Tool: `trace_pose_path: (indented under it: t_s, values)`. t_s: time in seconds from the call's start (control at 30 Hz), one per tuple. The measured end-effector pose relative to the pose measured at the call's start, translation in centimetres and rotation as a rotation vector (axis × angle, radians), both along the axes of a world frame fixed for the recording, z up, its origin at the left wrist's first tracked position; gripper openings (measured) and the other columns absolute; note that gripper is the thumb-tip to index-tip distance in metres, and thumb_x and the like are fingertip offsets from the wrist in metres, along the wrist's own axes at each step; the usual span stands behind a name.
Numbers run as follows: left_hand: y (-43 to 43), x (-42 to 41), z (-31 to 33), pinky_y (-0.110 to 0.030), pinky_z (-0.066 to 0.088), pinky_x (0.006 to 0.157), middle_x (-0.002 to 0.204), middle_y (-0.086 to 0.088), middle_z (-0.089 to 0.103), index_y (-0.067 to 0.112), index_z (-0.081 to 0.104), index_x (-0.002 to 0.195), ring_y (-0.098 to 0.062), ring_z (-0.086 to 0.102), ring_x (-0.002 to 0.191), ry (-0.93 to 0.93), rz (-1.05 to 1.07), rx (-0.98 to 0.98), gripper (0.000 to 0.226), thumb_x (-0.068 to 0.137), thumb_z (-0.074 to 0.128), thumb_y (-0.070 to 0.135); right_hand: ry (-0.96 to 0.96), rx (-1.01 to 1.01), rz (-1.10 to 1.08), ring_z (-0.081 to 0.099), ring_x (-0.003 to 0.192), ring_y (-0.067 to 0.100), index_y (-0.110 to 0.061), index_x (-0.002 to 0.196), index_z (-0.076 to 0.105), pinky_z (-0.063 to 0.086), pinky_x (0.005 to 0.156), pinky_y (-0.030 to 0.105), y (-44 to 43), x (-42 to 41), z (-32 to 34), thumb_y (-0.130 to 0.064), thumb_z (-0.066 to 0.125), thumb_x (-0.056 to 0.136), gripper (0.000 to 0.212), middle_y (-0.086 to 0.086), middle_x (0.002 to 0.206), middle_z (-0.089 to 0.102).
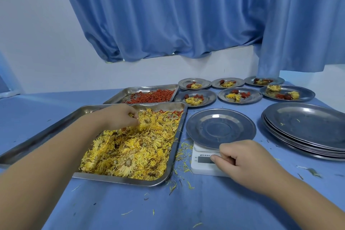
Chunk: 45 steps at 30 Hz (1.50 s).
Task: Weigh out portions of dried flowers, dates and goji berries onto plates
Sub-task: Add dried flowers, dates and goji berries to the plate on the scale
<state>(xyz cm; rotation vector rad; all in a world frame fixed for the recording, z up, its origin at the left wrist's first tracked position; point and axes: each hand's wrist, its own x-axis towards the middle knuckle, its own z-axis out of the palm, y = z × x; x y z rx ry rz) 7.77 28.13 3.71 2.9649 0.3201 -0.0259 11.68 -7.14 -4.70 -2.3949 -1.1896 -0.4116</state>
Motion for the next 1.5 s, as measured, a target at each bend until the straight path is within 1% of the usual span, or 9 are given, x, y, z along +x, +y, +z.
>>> trace_pose_path:
  t_s: [0.27,0.4,0.57,0.87,1.0,1.1,1.2,1.33,1.5]
  values:
    - [0.3,-0.7,1.6,-0.031,0.048,0.062,0.067,-0.003,0.059,0.006,0.058,0.082,-0.011,0.056,0.053,0.035,0.069,-0.288,0.022,0.095,0.055,0.024,-0.007,0.012,0.013,0.032,0.048,0.013,-0.020,0.054,0.025,0.023,0.048,0.029,0.0,0.0,0.0,-0.042,0.056,0.087,0.051,-0.003,0.045,0.030]
    - [0.0,-1.0,2.1,-0.029,0.048,0.059,0.063,-0.003,0.057,0.010,0.055,0.075,-0.013,0.054,0.052,-0.023,0.067,-0.358,0.026,0.097,0.052,0.023,-0.014,0.026,0.026,0.031,0.048,0.015,-0.020,0.054,0.024,0.023,0.048,0.029,-0.1,-0.1,-0.1,-0.041,0.057,0.087,0.052,-0.002,0.045,0.029]
    - [-2.3,-0.7,1.4,-0.033,0.048,0.068,0.062,0.005,0.059,0.025,0.060,0.068,-0.011,0.059,0.060,-0.054,-0.015,-0.499,0.030,0.097,0.053,0.025,-0.015,0.072,0.012,0.033,0.048,0.015,-0.021,0.054,0.024,0.025,0.047,0.031,-0.4,0.1,0.4,-0.040,0.058,0.086,0.051,-0.003,0.045,0.030]
    - [-10.7,4.4,-0.4,-0.022,0.045,0.057,0.068,0.007,0.065,0.028,0.066,0.077,-0.003,0.054,0.051,-0.110,-0.189,-0.343,0.020,0.092,0.057,0.038,0.025,0.250,-0.090,0.033,0.046,0.013,-0.021,0.052,0.026,0.038,0.050,0.037,-1.9,1.8,1.4,-0.032,0.062,0.085,0.050,-0.004,0.043,0.031]
    - [-13.8,7.7,-1.2,-0.031,0.050,0.072,0.087,0.003,0.069,0.030,0.066,0.080,-0.014,0.064,0.076,-0.220,-0.212,-0.350,0.011,0.089,0.061,0.035,0.037,0.299,-0.114,0.033,0.046,0.014,-0.022,0.050,0.025,0.038,0.050,0.037,-2.7,2.4,1.5,-0.031,0.062,0.084,0.051,-0.005,0.042,0.030]
    - [-15.3,9.4,-2.3,-0.019,0.041,0.062,0.086,0.015,0.060,0.030,0.066,0.086,-0.001,0.055,0.073,-0.273,-0.219,-0.346,0.005,0.086,0.065,0.026,0.046,0.309,-0.129,0.033,0.047,0.014,-0.021,0.051,0.026,0.036,0.050,0.035,-3.1,2.8,1.4,-0.031,0.062,0.084,0.050,-0.004,0.043,0.030]
    - [-16.0,10.4,-3.6,-0.019,0.039,0.057,0.087,0.013,0.059,0.029,0.067,0.101,-0.002,0.054,0.071,-0.164,-0.257,-0.276,0.018,0.083,0.071,0.026,0.045,0.304,-0.133,0.032,0.047,0.014,-0.020,0.051,0.027,0.035,0.050,0.036,-3.2,3.1,1.3,-0.031,0.062,0.085,0.050,-0.004,0.044,0.030]
    - [-15.6,10.3,-3.5,-0.025,0.047,0.073,0.094,0.012,0.063,0.037,0.064,0.110,-0.006,0.059,0.085,0.018,-0.295,-0.241,0.033,0.080,0.075,0.042,0.029,0.307,-0.121,0.031,0.047,0.014,-0.020,0.052,0.026,0.035,0.049,0.037,-3.2,3.1,1.3,-0.031,0.062,0.085,0.050,-0.004,0.043,0.029]
    - [-14.6,9.7,-2.5,-0.021,0.041,0.075,0.105,0.018,0.065,0.038,0.067,0.103,-0.001,0.058,0.097,-0.015,-0.266,-0.273,0.031,0.089,0.052,0.061,0.024,0.302,-0.110,0.032,0.046,0.014,-0.022,0.052,0.026,0.037,0.050,0.037,-3.1,3.1,1.3,-0.031,0.062,0.086,0.050,-0.004,0.044,0.030]
